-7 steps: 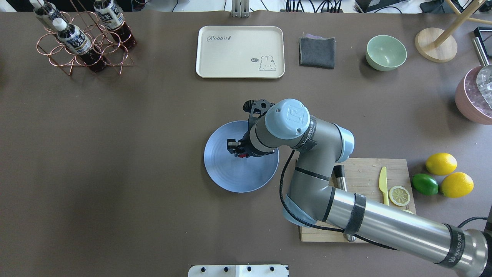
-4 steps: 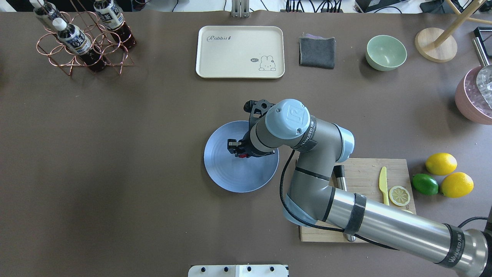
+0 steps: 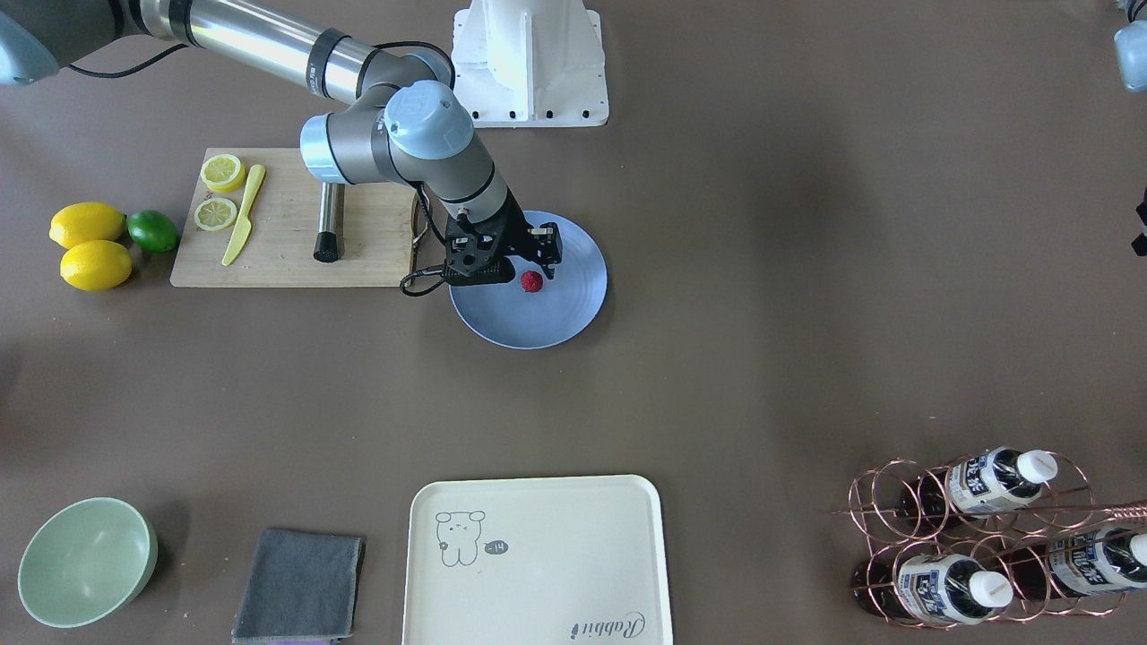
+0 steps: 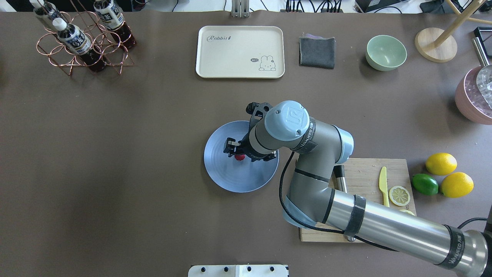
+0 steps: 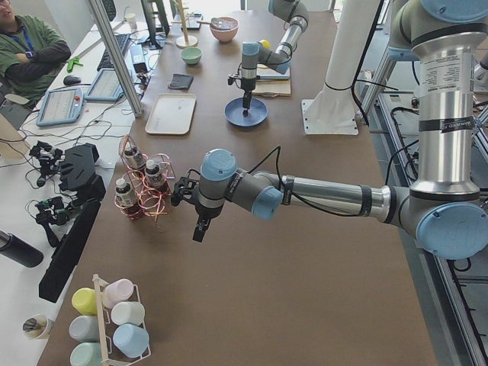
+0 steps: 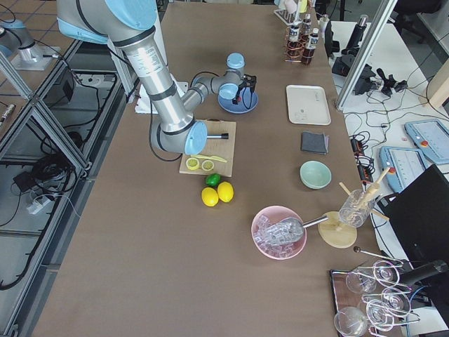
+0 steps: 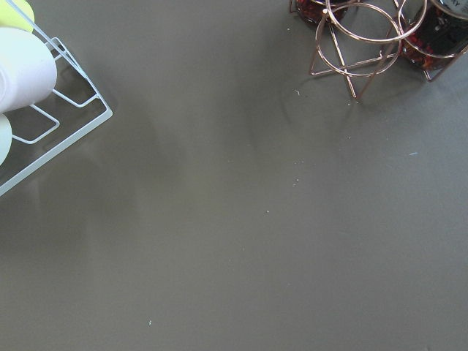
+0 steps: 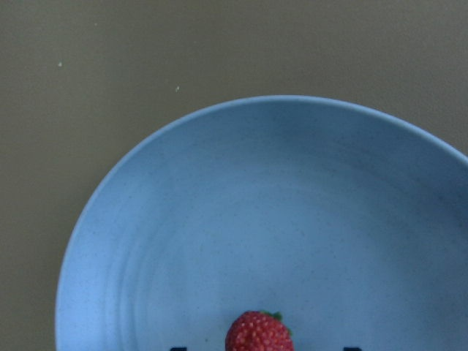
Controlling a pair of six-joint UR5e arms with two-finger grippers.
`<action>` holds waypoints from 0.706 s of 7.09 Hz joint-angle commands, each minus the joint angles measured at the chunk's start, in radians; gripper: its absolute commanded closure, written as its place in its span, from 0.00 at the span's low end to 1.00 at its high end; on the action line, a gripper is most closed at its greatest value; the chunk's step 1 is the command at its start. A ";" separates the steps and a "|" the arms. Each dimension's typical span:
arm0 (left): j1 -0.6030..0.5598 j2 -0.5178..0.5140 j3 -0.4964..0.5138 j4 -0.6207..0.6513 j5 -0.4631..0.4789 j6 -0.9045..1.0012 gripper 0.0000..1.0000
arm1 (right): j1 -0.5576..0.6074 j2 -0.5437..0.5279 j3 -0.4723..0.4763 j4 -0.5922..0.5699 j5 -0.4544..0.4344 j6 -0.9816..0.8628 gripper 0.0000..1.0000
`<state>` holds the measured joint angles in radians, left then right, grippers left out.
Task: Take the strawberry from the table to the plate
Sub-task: 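Lower the strawberry onto the blue plate and open the right gripper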
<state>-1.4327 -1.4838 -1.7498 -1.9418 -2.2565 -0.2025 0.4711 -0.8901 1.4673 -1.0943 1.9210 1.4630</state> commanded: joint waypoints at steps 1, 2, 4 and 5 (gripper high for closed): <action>0.000 0.002 -0.005 0.004 -0.002 0.000 0.02 | 0.027 0.002 0.011 -0.013 0.006 0.004 0.00; -0.002 0.002 -0.005 0.009 -0.002 0.000 0.02 | 0.061 -0.003 0.030 -0.016 0.044 0.004 0.00; -0.006 0.005 0.004 0.012 0.000 0.002 0.02 | 0.186 -0.013 0.091 -0.146 0.156 -0.048 0.00; -0.006 0.032 0.006 0.012 0.000 0.006 0.02 | 0.258 -0.032 0.112 -0.206 0.206 -0.163 0.00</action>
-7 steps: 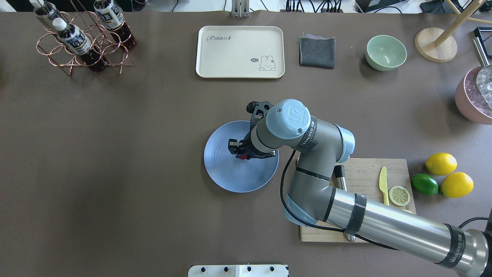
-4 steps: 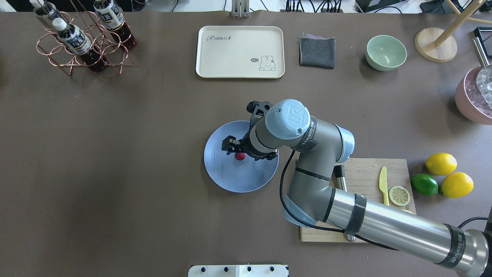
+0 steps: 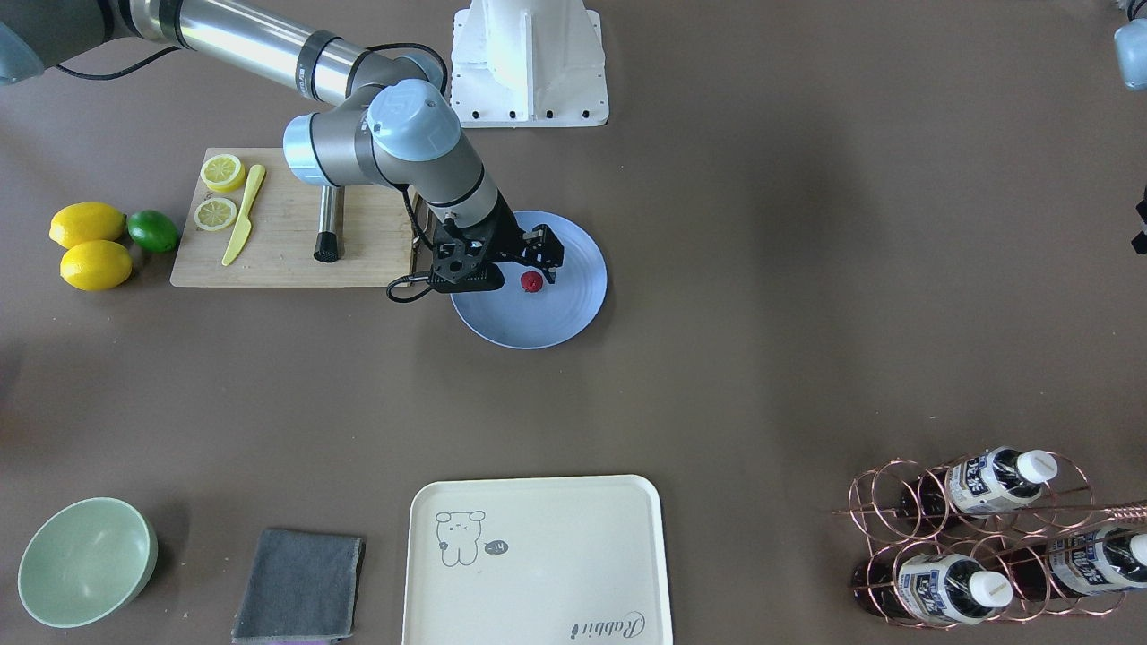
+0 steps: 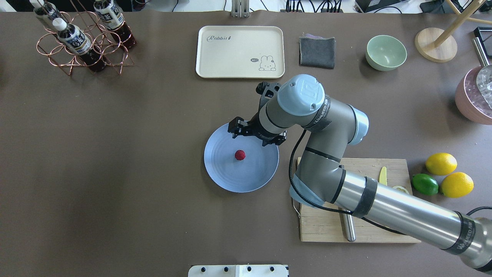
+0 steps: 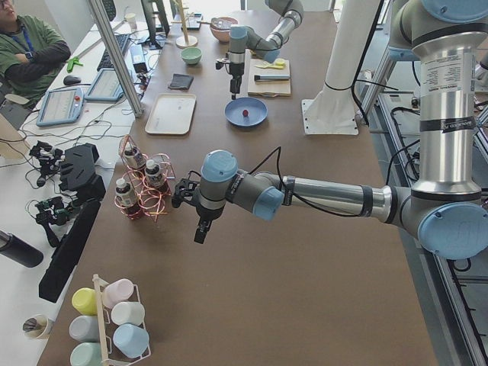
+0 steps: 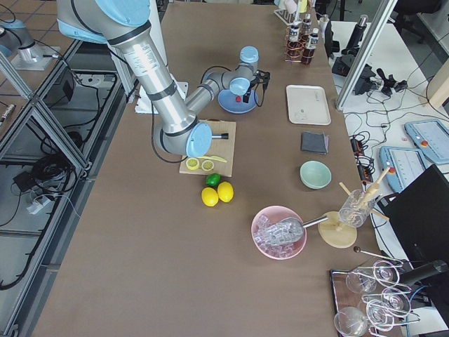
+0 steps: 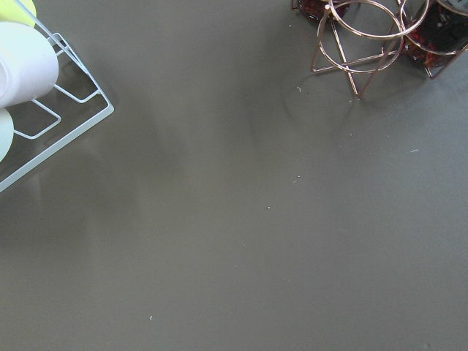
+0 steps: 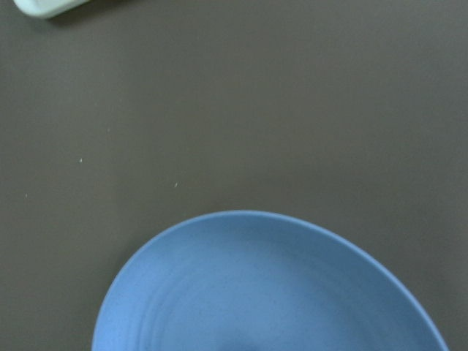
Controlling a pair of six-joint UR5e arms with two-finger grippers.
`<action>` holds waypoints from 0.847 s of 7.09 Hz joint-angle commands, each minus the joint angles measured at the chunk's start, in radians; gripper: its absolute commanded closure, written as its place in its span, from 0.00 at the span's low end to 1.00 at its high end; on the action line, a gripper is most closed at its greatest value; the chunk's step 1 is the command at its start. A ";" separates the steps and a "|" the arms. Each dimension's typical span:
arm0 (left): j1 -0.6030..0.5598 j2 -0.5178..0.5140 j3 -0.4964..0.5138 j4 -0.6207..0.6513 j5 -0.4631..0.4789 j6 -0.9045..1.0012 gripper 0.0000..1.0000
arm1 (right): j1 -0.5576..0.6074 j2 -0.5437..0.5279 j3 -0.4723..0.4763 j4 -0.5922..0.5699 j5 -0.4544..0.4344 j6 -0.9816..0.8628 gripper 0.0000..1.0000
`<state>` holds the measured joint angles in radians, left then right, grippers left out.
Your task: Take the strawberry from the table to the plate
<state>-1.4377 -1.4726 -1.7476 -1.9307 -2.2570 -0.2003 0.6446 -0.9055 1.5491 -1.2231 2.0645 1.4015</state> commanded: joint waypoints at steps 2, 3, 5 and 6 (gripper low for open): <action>-0.001 0.055 -0.004 0.004 0.001 0.042 0.02 | 0.270 -0.108 0.055 -0.127 0.199 -0.351 0.00; -0.001 0.055 -0.001 0.004 -0.001 0.042 0.02 | 0.326 -0.234 0.122 -0.127 0.210 -0.466 0.00; 0.006 0.040 -0.001 0.004 -0.001 0.042 0.02 | 0.439 -0.379 0.192 -0.185 0.218 -0.698 0.00; 0.006 0.040 -0.001 0.004 -0.019 0.042 0.02 | 0.523 -0.429 0.197 -0.246 0.233 -0.884 0.00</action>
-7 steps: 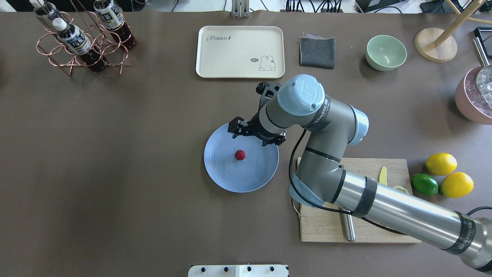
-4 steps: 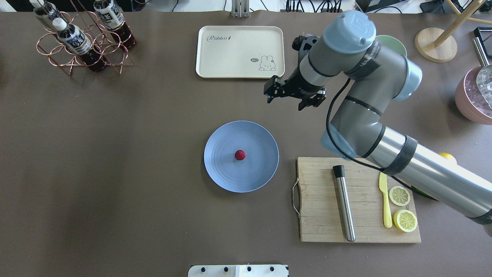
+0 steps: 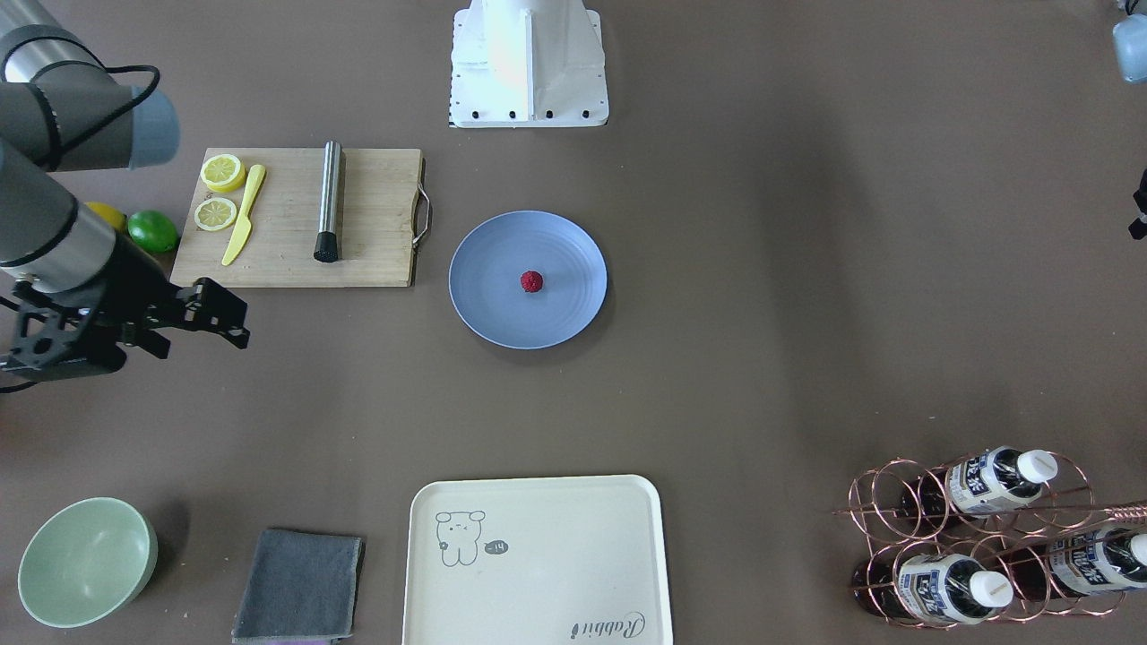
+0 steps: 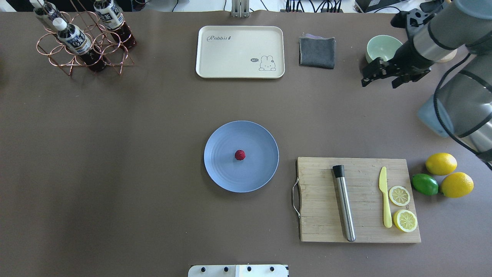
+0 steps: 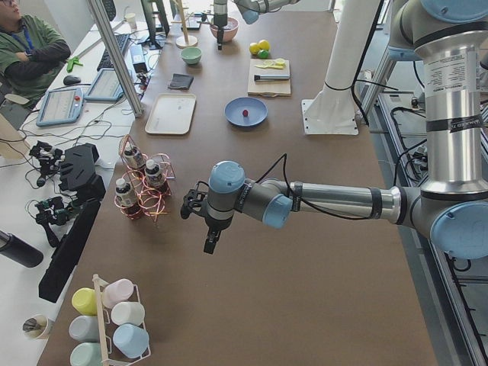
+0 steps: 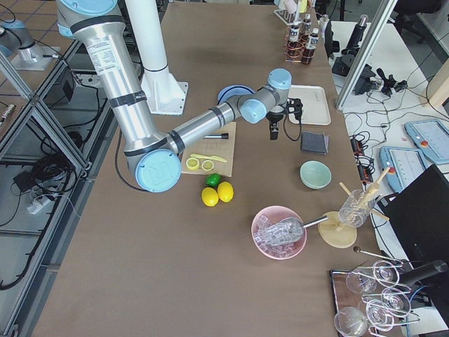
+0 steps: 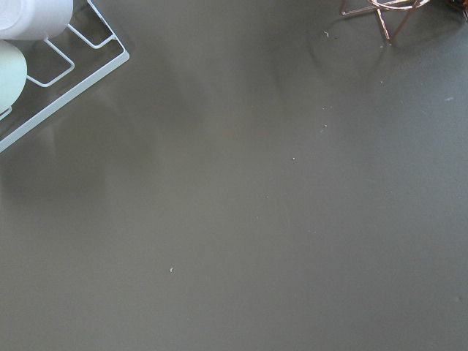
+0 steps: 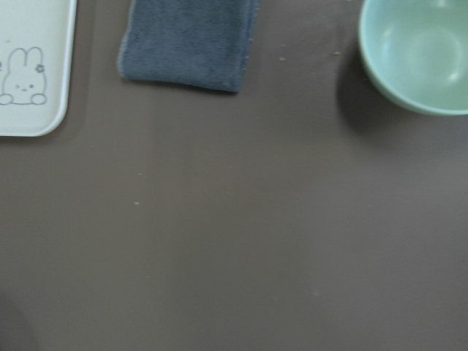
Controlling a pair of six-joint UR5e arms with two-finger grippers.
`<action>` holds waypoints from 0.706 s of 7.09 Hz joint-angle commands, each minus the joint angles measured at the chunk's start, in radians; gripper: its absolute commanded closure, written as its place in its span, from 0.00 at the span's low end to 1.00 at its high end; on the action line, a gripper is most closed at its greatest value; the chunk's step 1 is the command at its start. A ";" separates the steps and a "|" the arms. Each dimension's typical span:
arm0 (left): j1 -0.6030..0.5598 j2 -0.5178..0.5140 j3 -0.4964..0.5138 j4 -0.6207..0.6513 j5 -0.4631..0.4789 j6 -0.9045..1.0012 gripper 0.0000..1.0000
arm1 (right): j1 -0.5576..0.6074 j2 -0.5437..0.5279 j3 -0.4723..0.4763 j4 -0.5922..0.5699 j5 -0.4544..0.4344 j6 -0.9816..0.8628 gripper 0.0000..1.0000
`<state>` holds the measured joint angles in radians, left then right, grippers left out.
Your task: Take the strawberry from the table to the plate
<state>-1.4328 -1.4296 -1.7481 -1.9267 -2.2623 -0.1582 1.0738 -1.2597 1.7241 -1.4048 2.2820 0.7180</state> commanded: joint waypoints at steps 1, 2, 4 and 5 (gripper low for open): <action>0.002 -0.003 0.001 0.000 -0.052 0.000 0.02 | 0.179 -0.133 0.019 -0.107 0.016 -0.397 0.00; 0.002 -0.003 0.002 0.002 -0.077 -0.007 0.02 | 0.260 -0.168 -0.001 -0.149 0.016 -0.551 0.00; -0.003 -0.024 0.018 0.003 -0.088 -0.007 0.02 | 0.398 -0.190 -0.061 -0.226 0.019 -0.777 0.00; -0.012 -0.031 0.022 0.012 -0.089 -0.004 0.02 | 0.449 -0.202 -0.101 -0.226 0.028 -0.878 0.00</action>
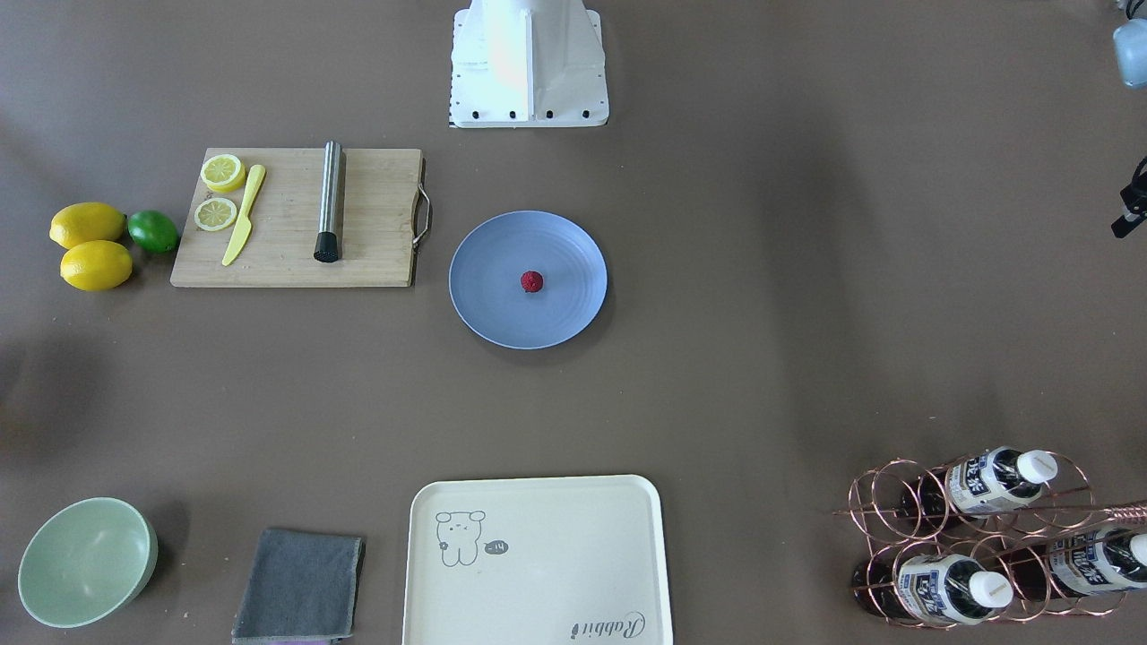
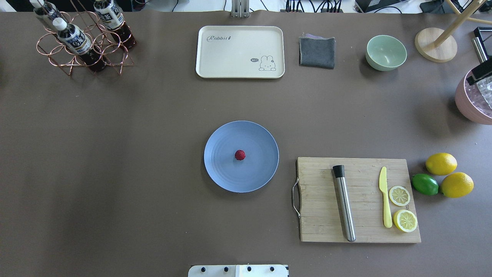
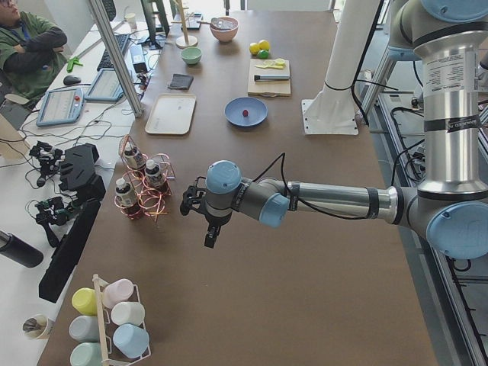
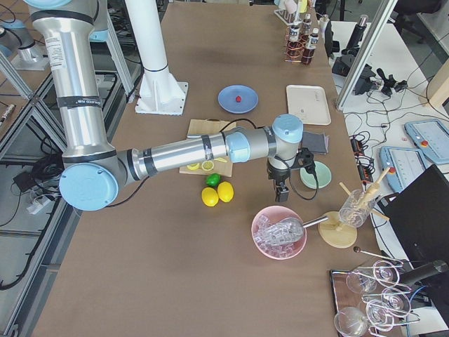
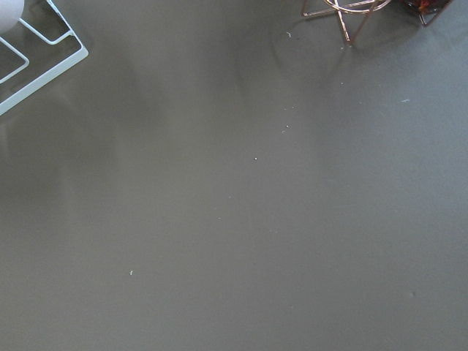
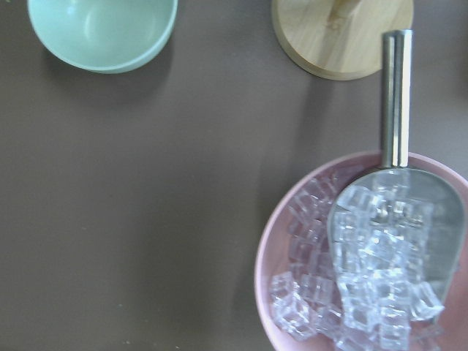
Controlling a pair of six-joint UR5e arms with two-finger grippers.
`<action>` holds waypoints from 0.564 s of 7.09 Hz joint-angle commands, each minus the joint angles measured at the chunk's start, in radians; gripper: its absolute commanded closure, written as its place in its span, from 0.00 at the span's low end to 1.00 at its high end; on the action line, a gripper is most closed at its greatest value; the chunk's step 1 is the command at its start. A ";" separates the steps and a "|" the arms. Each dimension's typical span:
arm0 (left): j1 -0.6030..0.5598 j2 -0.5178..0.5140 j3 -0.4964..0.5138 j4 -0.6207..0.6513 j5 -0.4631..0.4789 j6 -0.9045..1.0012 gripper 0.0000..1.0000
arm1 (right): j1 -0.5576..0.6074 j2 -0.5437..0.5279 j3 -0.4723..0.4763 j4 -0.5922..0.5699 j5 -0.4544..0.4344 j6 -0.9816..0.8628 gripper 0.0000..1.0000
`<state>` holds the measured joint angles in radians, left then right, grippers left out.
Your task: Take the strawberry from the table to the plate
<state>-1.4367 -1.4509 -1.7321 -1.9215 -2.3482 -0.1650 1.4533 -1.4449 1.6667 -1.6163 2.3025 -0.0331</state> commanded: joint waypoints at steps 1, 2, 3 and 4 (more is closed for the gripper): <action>-0.033 -0.008 0.005 0.030 -0.006 0.015 0.02 | 0.116 -0.017 -0.109 -0.013 0.020 -0.210 0.00; -0.053 -0.002 0.008 0.032 -0.005 0.034 0.02 | 0.139 -0.023 -0.136 -0.010 0.020 -0.238 0.00; -0.089 0.003 0.008 0.057 -0.005 0.086 0.02 | 0.144 -0.046 -0.137 -0.005 0.032 -0.237 0.00; -0.137 -0.009 0.002 0.158 0.001 0.161 0.02 | 0.145 -0.061 -0.136 -0.005 0.043 -0.238 0.00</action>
<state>-1.5235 -1.4534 -1.7262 -1.8478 -2.3517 -0.0785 1.5910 -1.4865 1.5357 -1.6232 2.3328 -0.2636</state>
